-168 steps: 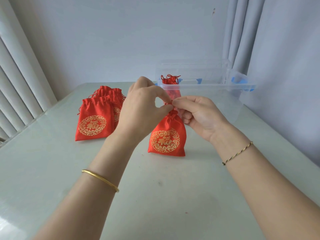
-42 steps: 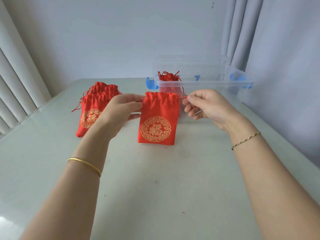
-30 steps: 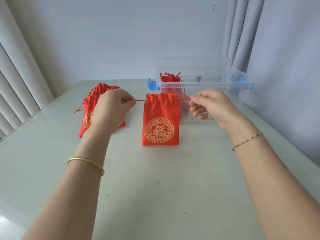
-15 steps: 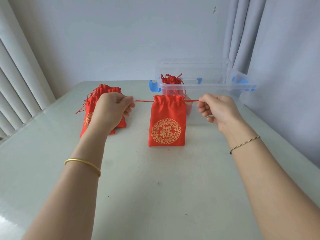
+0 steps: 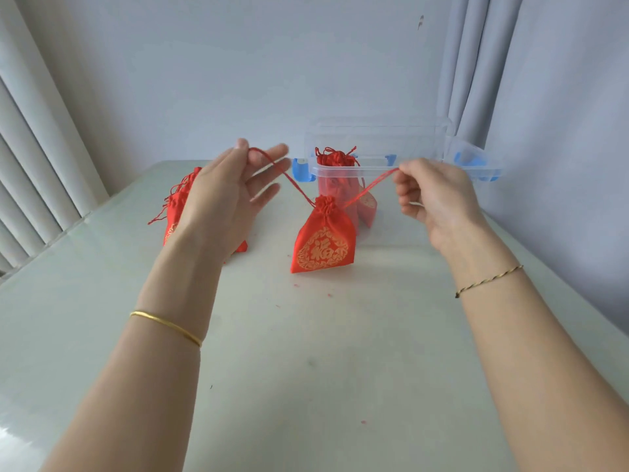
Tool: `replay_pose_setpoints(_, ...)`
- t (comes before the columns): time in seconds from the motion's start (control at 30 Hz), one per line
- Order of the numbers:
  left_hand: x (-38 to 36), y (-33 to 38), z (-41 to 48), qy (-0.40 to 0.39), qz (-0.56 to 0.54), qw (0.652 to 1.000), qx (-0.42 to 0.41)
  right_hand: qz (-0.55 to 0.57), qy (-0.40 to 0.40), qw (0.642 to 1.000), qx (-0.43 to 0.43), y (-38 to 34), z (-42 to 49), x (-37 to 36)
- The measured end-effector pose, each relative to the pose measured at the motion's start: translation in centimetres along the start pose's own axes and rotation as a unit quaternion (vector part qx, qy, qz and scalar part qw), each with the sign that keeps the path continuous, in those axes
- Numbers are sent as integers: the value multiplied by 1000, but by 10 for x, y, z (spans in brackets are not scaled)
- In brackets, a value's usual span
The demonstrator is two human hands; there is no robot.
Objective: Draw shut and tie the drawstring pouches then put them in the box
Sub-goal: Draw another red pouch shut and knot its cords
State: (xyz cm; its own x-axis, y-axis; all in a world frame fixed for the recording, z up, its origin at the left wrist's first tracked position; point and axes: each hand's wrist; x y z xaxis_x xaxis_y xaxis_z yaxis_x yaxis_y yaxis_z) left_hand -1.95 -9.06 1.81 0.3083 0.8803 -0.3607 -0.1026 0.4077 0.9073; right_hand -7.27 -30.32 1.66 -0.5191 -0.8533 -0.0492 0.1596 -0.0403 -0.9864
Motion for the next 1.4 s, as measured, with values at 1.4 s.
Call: replay_pose_setpoints(1.4,-36,-5,-19,-172,218,959,-62,-104,-243,961,79,-2,-12,-11)
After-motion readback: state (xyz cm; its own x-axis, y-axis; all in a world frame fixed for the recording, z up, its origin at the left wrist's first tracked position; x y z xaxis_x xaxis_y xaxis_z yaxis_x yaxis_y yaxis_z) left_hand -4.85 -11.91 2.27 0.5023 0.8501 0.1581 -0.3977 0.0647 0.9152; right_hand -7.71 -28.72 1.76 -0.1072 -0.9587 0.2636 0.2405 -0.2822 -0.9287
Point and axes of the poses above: each hand's wrist, its own z-axis towards the middle knuckle, its own x-axis out of the back of the hand, y = z × x, and after that the axes turned 1 degree about -x, right-handed
